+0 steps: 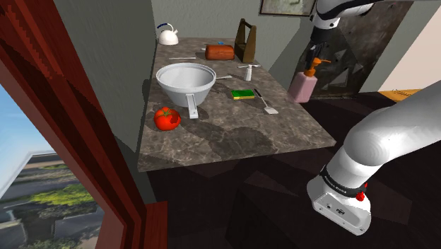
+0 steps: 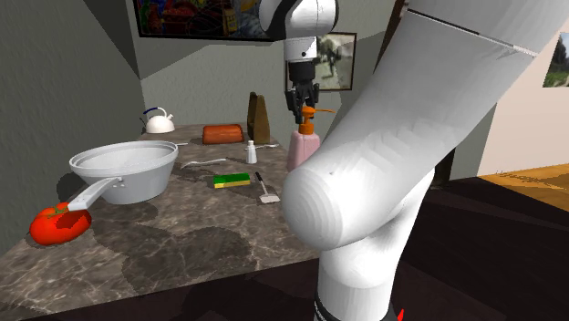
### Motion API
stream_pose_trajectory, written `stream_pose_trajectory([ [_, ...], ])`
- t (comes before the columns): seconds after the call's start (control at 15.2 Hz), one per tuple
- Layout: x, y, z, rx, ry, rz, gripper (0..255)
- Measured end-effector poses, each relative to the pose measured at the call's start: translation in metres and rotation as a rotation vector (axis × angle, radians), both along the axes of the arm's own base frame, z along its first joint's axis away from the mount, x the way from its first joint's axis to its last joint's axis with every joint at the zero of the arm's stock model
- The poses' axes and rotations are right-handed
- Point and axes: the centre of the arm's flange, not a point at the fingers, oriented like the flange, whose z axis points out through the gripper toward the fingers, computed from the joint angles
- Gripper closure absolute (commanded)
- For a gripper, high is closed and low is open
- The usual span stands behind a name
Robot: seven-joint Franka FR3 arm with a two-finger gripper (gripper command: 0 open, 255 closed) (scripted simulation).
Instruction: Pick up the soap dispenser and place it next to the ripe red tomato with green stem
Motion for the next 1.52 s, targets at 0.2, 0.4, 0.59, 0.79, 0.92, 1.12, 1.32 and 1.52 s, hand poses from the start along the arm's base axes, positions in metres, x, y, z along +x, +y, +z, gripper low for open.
stream_pose_trajectory([
  [0.2,-0.001,-0.001,0.015,0.000,0.000,0.000,255],
  [0.4,0.000,0.001,0.031,0.000,0.000,0.000,255],
  [0.59,0.000,0.000,0.047,0.000,0.000,0.000,255],
  [0.79,-0.001,0.000,0.063,0.000,0.000,0.000,255],
  [0.92,-0.002,0.001,0.074,0.000,0.000,0.000,255],
  [1.12,0.000,0.001,0.089,0.000,0.000,0.000,255],
  [1.32,-0.001,0.001,0.106,0.000,0.000,0.000,255],
  [1.52,0.000,0.001,0.120,0.000,0.000,0.000,255],
])
